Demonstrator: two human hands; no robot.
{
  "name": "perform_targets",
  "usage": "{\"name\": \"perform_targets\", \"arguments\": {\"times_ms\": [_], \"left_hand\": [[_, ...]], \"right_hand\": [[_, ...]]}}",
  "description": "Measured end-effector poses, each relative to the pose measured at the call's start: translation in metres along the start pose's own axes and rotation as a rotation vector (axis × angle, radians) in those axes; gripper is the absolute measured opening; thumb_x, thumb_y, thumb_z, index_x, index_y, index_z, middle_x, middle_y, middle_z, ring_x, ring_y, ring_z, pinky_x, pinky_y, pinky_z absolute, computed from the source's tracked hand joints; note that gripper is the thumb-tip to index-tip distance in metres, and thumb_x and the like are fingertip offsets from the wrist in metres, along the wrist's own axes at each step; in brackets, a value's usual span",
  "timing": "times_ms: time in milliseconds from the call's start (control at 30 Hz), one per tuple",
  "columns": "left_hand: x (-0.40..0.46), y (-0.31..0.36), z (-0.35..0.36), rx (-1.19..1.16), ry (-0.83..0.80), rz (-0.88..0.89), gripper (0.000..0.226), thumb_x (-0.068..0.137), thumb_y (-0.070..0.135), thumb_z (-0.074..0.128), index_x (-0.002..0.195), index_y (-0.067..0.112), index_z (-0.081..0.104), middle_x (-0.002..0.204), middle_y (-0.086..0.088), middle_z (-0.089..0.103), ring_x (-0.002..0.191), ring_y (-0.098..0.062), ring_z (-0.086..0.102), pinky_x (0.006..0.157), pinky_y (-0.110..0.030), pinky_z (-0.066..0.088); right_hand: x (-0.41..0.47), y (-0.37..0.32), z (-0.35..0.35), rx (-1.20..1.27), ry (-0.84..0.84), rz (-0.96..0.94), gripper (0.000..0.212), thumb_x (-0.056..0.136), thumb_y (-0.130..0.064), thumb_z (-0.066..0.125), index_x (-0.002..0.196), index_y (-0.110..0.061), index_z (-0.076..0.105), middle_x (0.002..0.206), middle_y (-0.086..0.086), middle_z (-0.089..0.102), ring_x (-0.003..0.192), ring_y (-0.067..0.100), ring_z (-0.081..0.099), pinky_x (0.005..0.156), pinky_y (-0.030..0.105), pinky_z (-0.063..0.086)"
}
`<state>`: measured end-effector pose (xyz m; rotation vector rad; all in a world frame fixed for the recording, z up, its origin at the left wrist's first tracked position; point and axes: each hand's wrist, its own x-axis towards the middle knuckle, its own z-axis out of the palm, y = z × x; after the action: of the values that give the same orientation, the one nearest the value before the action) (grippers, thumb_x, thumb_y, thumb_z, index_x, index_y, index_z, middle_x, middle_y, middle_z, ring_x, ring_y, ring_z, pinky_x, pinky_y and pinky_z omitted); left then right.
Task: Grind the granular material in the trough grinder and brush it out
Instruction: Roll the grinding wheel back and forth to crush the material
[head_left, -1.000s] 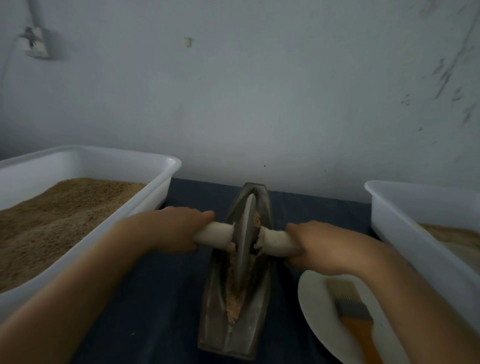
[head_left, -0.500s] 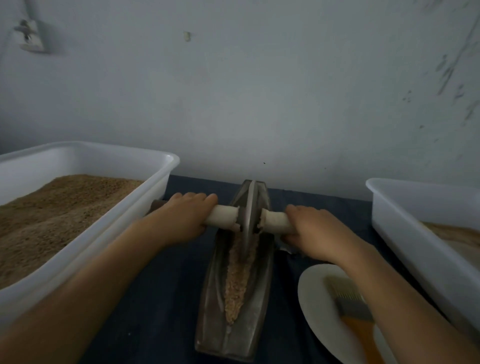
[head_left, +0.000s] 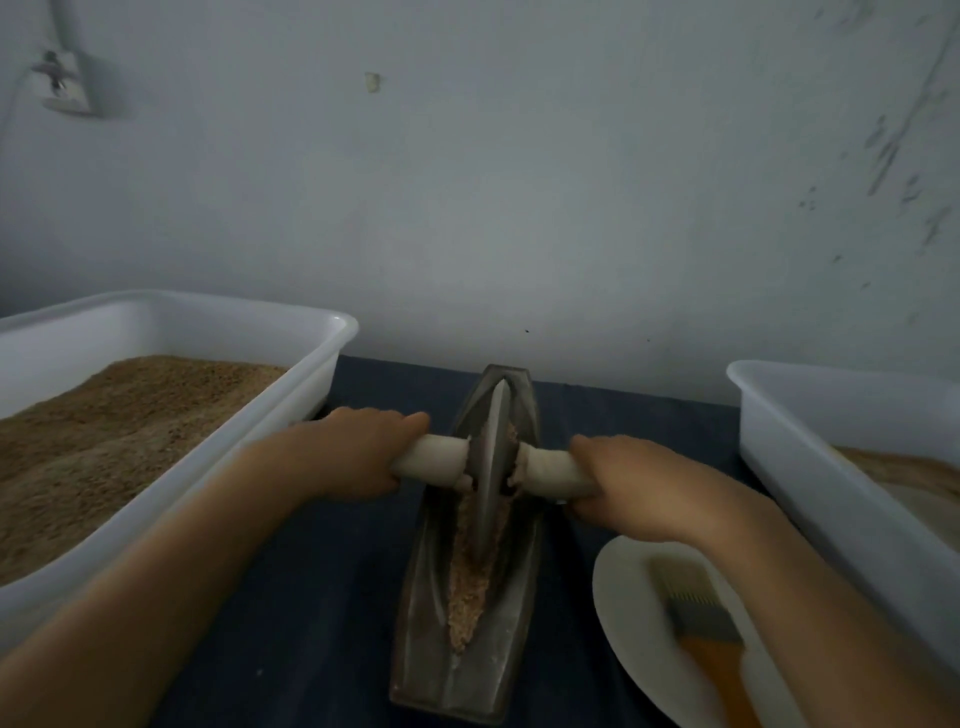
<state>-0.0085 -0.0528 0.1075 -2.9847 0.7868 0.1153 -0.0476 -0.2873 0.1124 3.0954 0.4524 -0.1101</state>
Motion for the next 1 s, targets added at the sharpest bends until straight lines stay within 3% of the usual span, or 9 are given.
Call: {"name": "perform_targets", "arguments": {"times_ms": [133,300,400,467,633,733,867,1000], "left_hand": [[-0.021,0.004,-0.017,-0.056,-0.253,0.032,0.042,0.09,0.026,0.058,0.123,0.029,0.033,0.107,0.007,0.049,0.094,-0.007,0.046,0.082,-0.022,0.036],[-0.027,0.005,-0.022,-0.06,-0.323,0.044,0.033,0.091,0.026,0.057,0.112,0.03,0.032,0.098,0.01,0.046,0.091,-0.007,0.047,0.081,-0.021,0.037],[-0.016,0.004,-0.017,-0.079,-0.255,0.018,0.034,0.091,0.023,0.057,0.114,0.027,0.034,0.105,0.004,0.05,0.092,-0.01,0.048,0.081,-0.023,0.038],[-0.006,0.003,-0.009,-0.068,-0.146,-0.009,0.034,0.09,0.022,0.057,0.117,0.023,0.036,0.113,0.001,0.052,0.096,-0.013,0.05,0.085,-0.027,0.04],[0.021,-0.004,0.02,0.067,0.313,-0.06,0.034,0.09,0.025,0.054,0.12,0.021,0.038,0.121,0.001,0.049,0.111,-0.018,0.048,0.095,-0.033,0.036],[0.026,-0.002,0.03,0.089,0.497,-0.069,0.033,0.089,0.024,0.054,0.118,0.022,0.04,0.118,0.002,0.048,0.108,-0.018,0.046,0.094,-0.033,0.035],[0.025,-0.002,0.029,0.091,0.473,-0.063,0.036,0.089,0.026,0.054,0.121,0.023,0.038,0.12,0.002,0.048,0.11,-0.017,0.046,0.096,-0.032,0.034],[0.013,-0.001,0.01,0.074,0.196,-0.03,0.039,0.089,0.027,0.056,0.123,0.024,0.037,0.124,0.003,0.05,0.113,-0.016,0.049,0.098,-0.033,0.036]], "right_hand": [[-0.022,-0.011,-0.019,0.014,-0.191,-0.067,0.02,0.089,-0.035,0.058,0.095,-0.018,0.047,0.083,-0.006,0.049,0.073,0.008,0.046,0.053,0.018,0.031],[-0.03,-0.014,-0.022,0.015,-0.236,-0.09,0.023,0.09,-0.036,0.057,0.101,-0.017,0.05,0.087,-0.004,0.051,0.079,0.01,0.05,0.057,0.02,0.035],[-0.019,-0.008,-0.017,0.037,-0.206,-0.055,0.02,0.089,-0.034,0.058,0.094,-0.02,0.046,0.08,-0.008,0.046,0.068,0.005,0.044,0.052,0.019,0.031],[-0.007,-0.003,-0.01,0.038,-0.115,-0.018,0.02,0.089,-0.033,0.057,0.091,-0.021,0.041,0.087,-0.005,0.051,0.072,0.008,0.046,0.052,0.021,0.029],[0.022,0.012,0.02,-0.16,0.349,0.038,0.021,0.091,-0.033,0.05,0.104,-0.019,0.043,0.109,0.001,0.054,0.098,0.021,0.05,0.068,0.031,0.024],[0.029,0.014,0.029,-0.199,0.466,0.06,0.024,0.091,-0.032,0.049,0.11,-0.019,0.044,0.108,0.0,0.054,0.099,0.021,0.049,0.07,0.031,0.022],[0.025,0.013,0.028,-0.2,0.428,0.042,0.022,0.091,-0.032,0.049,0.108,-0.018,0.044,0.107,0.001,0.055,0.097,0.021,0.051,0.069,0.031,0.023],[0.012,0.006,0.013,-0.09,0.174,0.011,0.019,0.09,-0.032,0.053,0.097,-0.018,0.041,0.104,0.002,0.056,0.086,0.019,0.05,0.064,0.029,0.028]]}}
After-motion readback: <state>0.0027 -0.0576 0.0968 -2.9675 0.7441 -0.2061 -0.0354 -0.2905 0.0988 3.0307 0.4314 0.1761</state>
